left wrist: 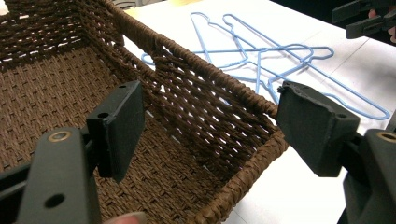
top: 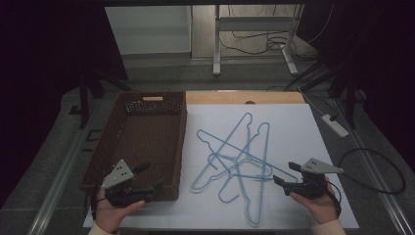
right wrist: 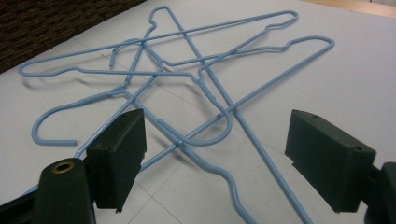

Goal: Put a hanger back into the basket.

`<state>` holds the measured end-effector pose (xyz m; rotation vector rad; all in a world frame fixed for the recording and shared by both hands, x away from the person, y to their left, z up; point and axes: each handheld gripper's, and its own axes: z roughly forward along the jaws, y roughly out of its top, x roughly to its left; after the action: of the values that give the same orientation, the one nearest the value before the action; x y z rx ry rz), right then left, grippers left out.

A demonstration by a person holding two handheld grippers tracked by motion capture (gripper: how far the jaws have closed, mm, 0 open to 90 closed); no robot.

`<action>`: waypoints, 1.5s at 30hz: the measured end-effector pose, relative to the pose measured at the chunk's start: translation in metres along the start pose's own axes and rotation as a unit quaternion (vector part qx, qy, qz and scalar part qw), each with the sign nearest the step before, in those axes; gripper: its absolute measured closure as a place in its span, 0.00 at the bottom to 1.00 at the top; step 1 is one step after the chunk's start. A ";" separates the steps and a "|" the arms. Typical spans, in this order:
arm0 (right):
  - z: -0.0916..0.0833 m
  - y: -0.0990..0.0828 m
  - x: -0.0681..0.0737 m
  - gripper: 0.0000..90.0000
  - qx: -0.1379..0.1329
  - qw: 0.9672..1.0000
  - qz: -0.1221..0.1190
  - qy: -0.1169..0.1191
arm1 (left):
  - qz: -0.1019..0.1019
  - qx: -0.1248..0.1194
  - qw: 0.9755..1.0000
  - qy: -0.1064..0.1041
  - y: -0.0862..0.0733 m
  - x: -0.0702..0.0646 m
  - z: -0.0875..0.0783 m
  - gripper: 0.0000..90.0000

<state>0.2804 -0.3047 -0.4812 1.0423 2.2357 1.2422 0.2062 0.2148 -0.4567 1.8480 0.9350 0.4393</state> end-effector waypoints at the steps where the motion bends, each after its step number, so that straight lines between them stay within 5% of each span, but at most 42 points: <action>1: 0.000 0.000 0.000 0.24 0.001 1.000 0.000 0.000 | 0.000 0.000 1.000 0.000 0.000 0.000 0.000 0.27; 32: -0.004 -0.001 0.002 0.26 0.008 1.000 -0.002 -0.007 | 0.004 -0.001 1.000 -0.008 0.003 -0.001 0.003 0.28; 45: 0.005 0.039 0.007 0.31 0.068 0.997 -0.027 -0.020 | 0.002 -0.003 1.000 -0.008 0.004 0.000 0.001 0.28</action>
<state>0.2954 -0.2837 -0.4509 1.0390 2.3278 1.0511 0.2079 0.2132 -0.4538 1.8456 0.9195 0.4283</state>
